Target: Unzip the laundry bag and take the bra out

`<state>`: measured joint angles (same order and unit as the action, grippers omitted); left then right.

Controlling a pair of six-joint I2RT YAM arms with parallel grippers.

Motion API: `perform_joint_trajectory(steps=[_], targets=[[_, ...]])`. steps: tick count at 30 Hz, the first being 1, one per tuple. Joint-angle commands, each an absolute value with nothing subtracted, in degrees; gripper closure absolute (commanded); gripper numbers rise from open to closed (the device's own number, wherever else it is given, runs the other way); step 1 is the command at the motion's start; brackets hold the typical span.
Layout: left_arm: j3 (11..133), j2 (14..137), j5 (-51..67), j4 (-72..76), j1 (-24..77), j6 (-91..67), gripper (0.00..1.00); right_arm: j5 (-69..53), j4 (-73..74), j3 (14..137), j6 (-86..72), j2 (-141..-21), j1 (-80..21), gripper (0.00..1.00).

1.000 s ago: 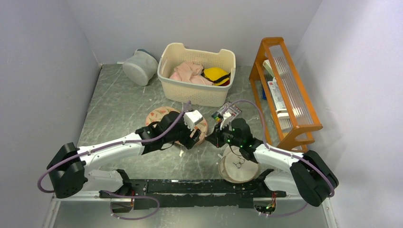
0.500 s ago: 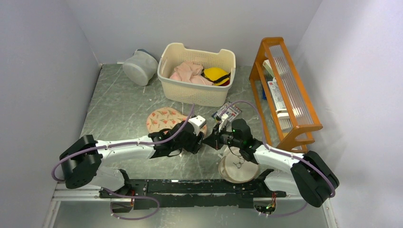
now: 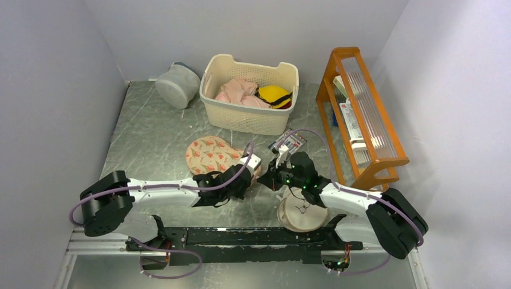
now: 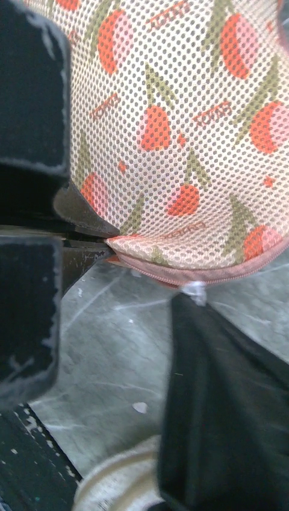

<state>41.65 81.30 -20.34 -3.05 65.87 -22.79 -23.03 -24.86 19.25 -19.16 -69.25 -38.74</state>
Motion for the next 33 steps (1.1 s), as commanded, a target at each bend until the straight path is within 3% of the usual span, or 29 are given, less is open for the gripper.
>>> perform_joint_trajectory(steps=[1,7,14,18,19,22,23,27,30,33], targets=[[38.3,77.9,-21.4,-7.4,67.4,-25.3,0.93,-11.1,-22.1,21.1,-21.1,-69.8,-38.6,1.0],[34.0,75.8,-23.7,-10.2,67.8,-29.9,0.93,-3.8,-19.5,23.4,-23.1,-71.1,-38.2,1.0],[34.8,76.7,-36.2,-17.6,67.7,-41.5,0.93,-16.1,-24.9,23.9,-22.8,-74.7,-39.8,1.0],[38.8,79.4,-42.2,-24.0,67.8,-45.0,0.91,-16.5,-27.2,21.8,-23.4,-74.2,-43.0,1.0],[39.4,79.5,-42.0,-24.3,67.8,-44.3,0.85,-16.6,-27.5,21.4,-23.3,-74.0,-43.9,1.0],[39.4,77.7,-38.4,-22.5,67.8,-41.7,0.48,-15.6,-27.6,20.4,-23.7,-73.6,-46.9,1.0],[38.7,76.3,-36.3,-21.1,67.8,-40.3,0.4,-14.5,-27.9,19.9,-24.0,-73.4,-48.0,1.0],[35.0,67.2,-25.3,-17.1,67.8,-37.2,0.31,-13.2,-29.1,18.0,-26.4,-72.6,-49.1,1.0],[31.5,59.4,-18.6,-14.3,67.9,-37.8,0.14,-13.7,-32.4,16.4,-27.9,-71.8,-49.3,1.0],[30.8,54.5,-14.7,-12.0,67.9,-37.0,0.1,-13.5,-32.2,17.0,-28.1,-71.7,-49.3,1.0]])
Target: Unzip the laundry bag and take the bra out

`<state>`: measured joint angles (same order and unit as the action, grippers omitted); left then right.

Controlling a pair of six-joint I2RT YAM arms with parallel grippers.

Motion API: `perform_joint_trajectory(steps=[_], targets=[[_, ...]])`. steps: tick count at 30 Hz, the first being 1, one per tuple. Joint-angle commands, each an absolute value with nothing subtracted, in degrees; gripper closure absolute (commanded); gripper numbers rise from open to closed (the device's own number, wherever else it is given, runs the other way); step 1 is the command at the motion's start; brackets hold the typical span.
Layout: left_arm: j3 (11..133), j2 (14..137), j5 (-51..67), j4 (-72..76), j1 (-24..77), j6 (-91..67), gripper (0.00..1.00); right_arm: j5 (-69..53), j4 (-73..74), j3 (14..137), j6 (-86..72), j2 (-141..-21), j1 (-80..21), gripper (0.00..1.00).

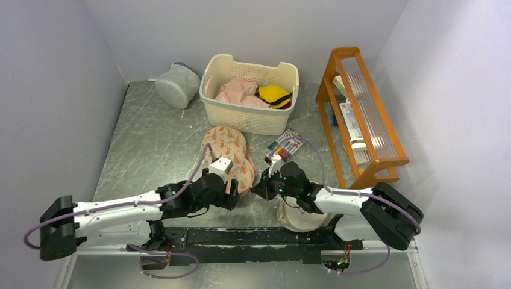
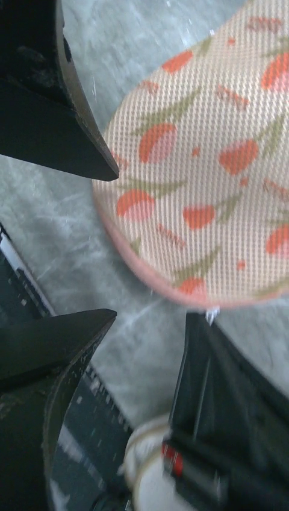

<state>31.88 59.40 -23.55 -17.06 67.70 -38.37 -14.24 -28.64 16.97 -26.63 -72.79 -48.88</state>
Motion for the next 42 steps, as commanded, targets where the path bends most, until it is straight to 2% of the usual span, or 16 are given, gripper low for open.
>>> perform_joint_trajectory(steps=[1,7,11,15,18,23,31,35,42], targets=[[32.1,54.3,-14.2,-12.0,67.9,-36.1,0.1,-13.6,-31.9,17.2,-28.2,-71.7,-49.4,1.0],[40.6,63.1,-20.8,-16.7,67.9,-32.5,0.13,-14.7,-31.8,16.9,-28.1,-69.8,-49.4,1.0],[42.4,70.0,-24.1,-14.8,67.9,-30.0,0.14,-14.6,-31.0,17.3,-28.4,-69.4,-49.5,1.0],[43.2,75.7,-26.1,-14.2,67.9,-28.1,0.23,-15.7,-33.8,16.0,-30.3,-69.4,-49.7,1.0],[42.6,76.6,-26.5,-13.5,67.9,-28.5,0.26,-16.1,-33.5,16.5,-30.6,-70.1,-50.0,1.0],[41.0,76.6,-27.1,-12.1,67.9,-28.5,0.48,-14.5,-31.7,17.3,-28.9,-70.9,-50.4,1.0],[37.4,75.6,-26.8,-13.1,67.9,-31.8,0.74,-7.5,-26.9,17.9,-27.0,-69.5,-50.2,1.0],[36.1,74.0,-25.8,-13.3,67.9,-32.5,0.91,-5.8,-25.1,19.5,-27.4,-71.4,-47.9,1.0],[33.5,71.9,-27.1,-15.4,67.9,-36.7,0.93,-11.9,-24.5,20.6,-29.1,-73.9,-37.0,1.0]])
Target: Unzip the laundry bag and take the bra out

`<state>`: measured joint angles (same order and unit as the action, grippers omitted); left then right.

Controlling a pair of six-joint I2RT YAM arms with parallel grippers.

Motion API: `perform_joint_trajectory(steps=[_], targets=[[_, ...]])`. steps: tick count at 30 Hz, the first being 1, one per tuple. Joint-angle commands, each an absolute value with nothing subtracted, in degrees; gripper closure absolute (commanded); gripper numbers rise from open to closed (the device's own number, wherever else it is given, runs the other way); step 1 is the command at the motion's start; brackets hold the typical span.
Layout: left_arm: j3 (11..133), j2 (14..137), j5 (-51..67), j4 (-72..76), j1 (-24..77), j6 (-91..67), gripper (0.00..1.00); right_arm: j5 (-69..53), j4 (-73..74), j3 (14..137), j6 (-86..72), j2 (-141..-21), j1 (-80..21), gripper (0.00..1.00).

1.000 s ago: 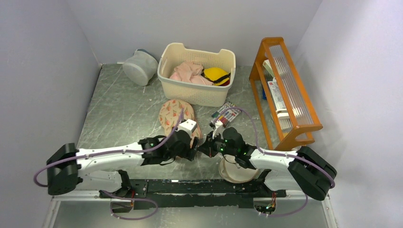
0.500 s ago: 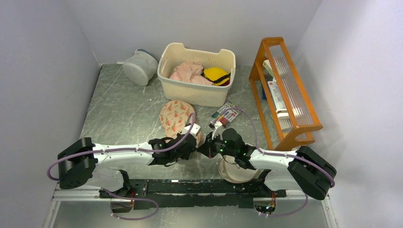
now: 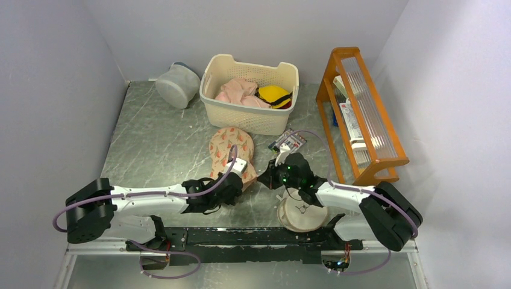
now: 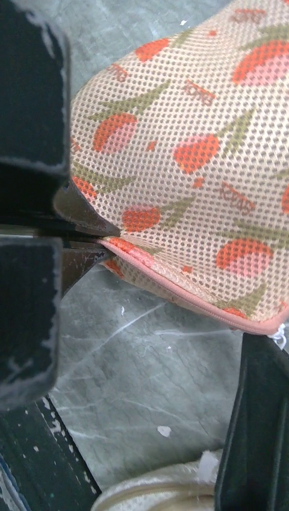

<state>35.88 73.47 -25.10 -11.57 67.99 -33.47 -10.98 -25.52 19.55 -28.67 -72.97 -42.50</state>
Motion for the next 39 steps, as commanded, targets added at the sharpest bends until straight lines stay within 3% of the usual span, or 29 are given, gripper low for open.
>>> perform_joint_trajectory(steps=[1,9,15,20,33,39], targets=[[33.2,71.8,-28.2,-16.2,67.9,-38.1,0.93,-13.2,-24.4,20.7,-29.1,-74.0,-35.7,1.0],[33.3,71.2,-31.3,-19.9,67.9,-42.2,0.92,-21.2,-31.5,17.0,-28.5,-71.7,-36.8,1.0],[35.2,65.7,-22.1,-17.9,68.0,-33.9,0.4,-21.0,-34.4,16.0,-30.5,-72.2,-39.8,1.0],[33.7,58.5,-13.0,-10.3,67.9,-29.6,0.23,-20.4,-35.9,15.9,-31.9,-73.0,-41.1,1.0],[45.1,74.0,-24.1,-11.3,67.9,-24.0,0.27,-19.9,-32.4,18.3,-32.1,-71.5,-44.1,1.0],[46.1,80.2,-27.6,-12.1,67.9,-23.2,0.37,-18.3,-33.5,16.4,-32.9,-69.7,-45.3,1.0]])
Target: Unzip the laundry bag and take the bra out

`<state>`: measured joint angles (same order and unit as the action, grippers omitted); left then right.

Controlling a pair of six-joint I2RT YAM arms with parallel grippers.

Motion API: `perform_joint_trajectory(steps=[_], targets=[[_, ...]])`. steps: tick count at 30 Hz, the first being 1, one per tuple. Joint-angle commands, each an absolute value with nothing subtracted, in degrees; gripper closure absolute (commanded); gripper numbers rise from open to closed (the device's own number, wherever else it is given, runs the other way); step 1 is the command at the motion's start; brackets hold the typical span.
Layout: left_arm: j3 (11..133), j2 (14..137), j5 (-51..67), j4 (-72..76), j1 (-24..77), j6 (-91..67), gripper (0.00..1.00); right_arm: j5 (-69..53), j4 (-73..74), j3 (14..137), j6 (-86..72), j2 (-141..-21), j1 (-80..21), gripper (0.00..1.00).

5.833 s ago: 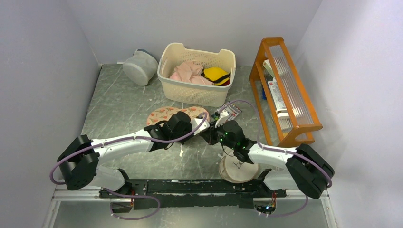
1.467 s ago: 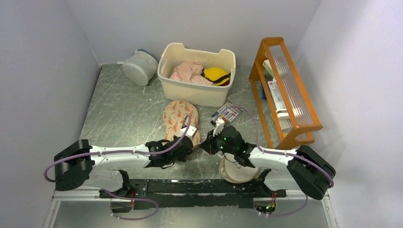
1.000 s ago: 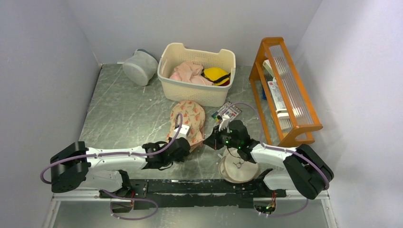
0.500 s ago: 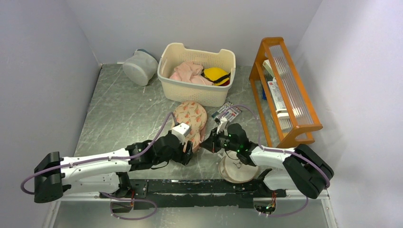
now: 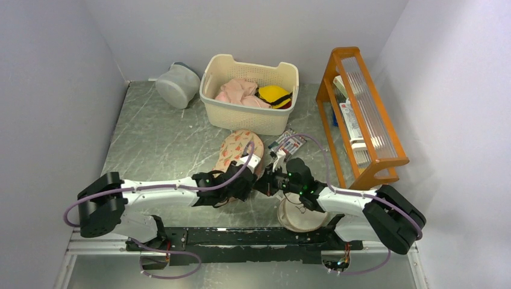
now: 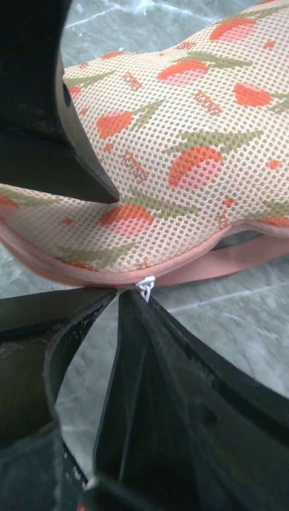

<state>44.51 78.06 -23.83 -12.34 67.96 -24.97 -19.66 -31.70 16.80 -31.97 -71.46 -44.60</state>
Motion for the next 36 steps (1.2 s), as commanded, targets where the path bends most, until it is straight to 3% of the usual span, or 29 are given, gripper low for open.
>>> perform_joint_trajectory(steps=[1,4,10,13,21,27,32,33,36], targets=[[45.8,80.4,-27.4,-11.9,67.9,-23.1,0.38,-18.1,-34.5,15.8,-33.3,-69.7,-45.5,1.0],[45.1,80.4,-27.2,-11.3,67.9,-23.2,0.45,-18.3,-33.8,16.2,-32.5,-70.7,-45.6,1.0],[43.4,79.0,-28.8,-13.8,67.9,-25.7,0.81,-14.1,-30.7,17.0,-30.2,-69.4,-45.6,1.0],[42.0,76.8,-29.6,-16.0,68.0,-27.2,0.92,-11.0,-28.9,17.1,-30.3,-68.6,-45.3,1.0],[37.0,67.8,-34.9,-22.6,67.9,-37.7,0.93,-5.8,-26.0,16.8,-31.6,-67.9,-38.8,1.0],[35.0,62.4,-44.4,-31.5,67.9,-50.5,0.93,-9.2,-26.2,16.3,-33.1,-65.6,-31.8,1.0],[34.4,61.2,-41.8,-29.3,67.9,-48.2,0.93,-17.7,-27.1,17.0,-28.8,-65.3,-31.9,1.0],[34.6,61.2,-40.4,-28.4,67.9,-46.4,0.92,-18.5,-27.4,17.0,-28.6,-65.7,-32.1,1.0],[35.6,60.2,-33.5,-24.6,67.9,-38.1,0.76,-20.2,-28.4,16.9,-28.1,-66.7,-33.2,1.0]])
